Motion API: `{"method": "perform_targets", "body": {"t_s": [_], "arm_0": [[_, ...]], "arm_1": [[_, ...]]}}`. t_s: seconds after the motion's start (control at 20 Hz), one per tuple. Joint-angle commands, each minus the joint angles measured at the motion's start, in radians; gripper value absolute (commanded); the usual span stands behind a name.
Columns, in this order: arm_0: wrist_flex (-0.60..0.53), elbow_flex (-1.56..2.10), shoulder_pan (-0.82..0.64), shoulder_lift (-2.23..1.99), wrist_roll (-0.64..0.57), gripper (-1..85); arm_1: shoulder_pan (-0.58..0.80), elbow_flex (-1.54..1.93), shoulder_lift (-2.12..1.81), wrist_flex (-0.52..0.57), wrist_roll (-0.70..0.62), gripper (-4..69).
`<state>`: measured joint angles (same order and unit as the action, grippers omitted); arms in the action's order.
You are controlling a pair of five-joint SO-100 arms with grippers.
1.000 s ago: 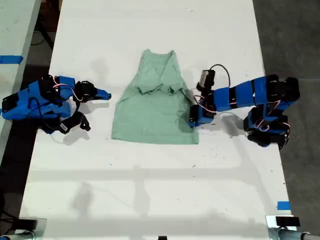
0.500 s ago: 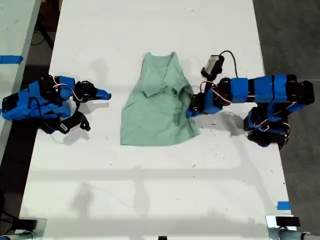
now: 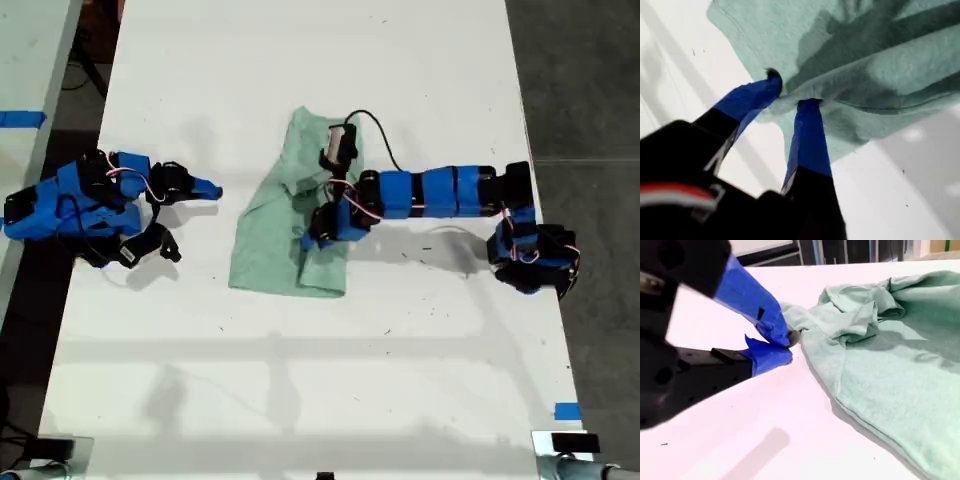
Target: Fold t shirt
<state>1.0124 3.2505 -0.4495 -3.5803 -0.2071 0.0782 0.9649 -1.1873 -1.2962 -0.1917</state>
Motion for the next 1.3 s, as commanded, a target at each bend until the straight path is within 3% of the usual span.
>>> {"method": "perform_targets", "body": {"t_s": [0.0,0.2,0.35,0.45,0.6,0.65,0.7,0.9,0.95,1.05,1.25], "arm_0": [[0.0,0.041,-0.003,-0.002,0.015,-0.3],[0.0,0.041,-0.005,-0.002,0.015,-0.3],[0.0,0.041,-0.003,-0.002,0.017,-0.3],[0.0,0.041,-0.003,-0.002,0.017,-0.3],[0.0,0.041,-0.002,-0.002,0.017,-0.3],[0.0,0.041,-0.002,-0.002,0.017,-0.3],[0.0,0.041,-0.003,-0.002,0.015,-0.3],[0.0,0.041,-0.005,-0.003,0.014,-0.3],[0.0,0.041,-0.005,-0.003,0.014,-0.3],[0.0,0.041,-0.002,-0.003,0.014,-0.3],[0.0,0.041,0.006,-0.003,0.011,-0.3]], "arm_1": [[0.002,-0.06,-0.149,-0.091,-0.009,14.7],[0.035,0.117,-0.439,-0.261,0.038,13.6],[0.044,0.488,-0.753,-0.227,0.095,6.7],[0.037,0.879,-1.023,-0.074,0.109,1.6],[0.012,1.571,-1.508,0.328,0.031,0.7],[0.008,1.75,-1.674,0.411,-0.003,0.7],[0.006,1.875,-1.824,0.423,-0.026,0.7],[0.072,2.128,-2.324,0.195,-0.153,0.8],[0.084,2.149,-2.299,0.184,-0.201,0.8],[0.167,2.149,-2.31,0.008,-0.206,1.3],[0.239,2.148,-2.307,-0.025,-0.172,3.0]]}}
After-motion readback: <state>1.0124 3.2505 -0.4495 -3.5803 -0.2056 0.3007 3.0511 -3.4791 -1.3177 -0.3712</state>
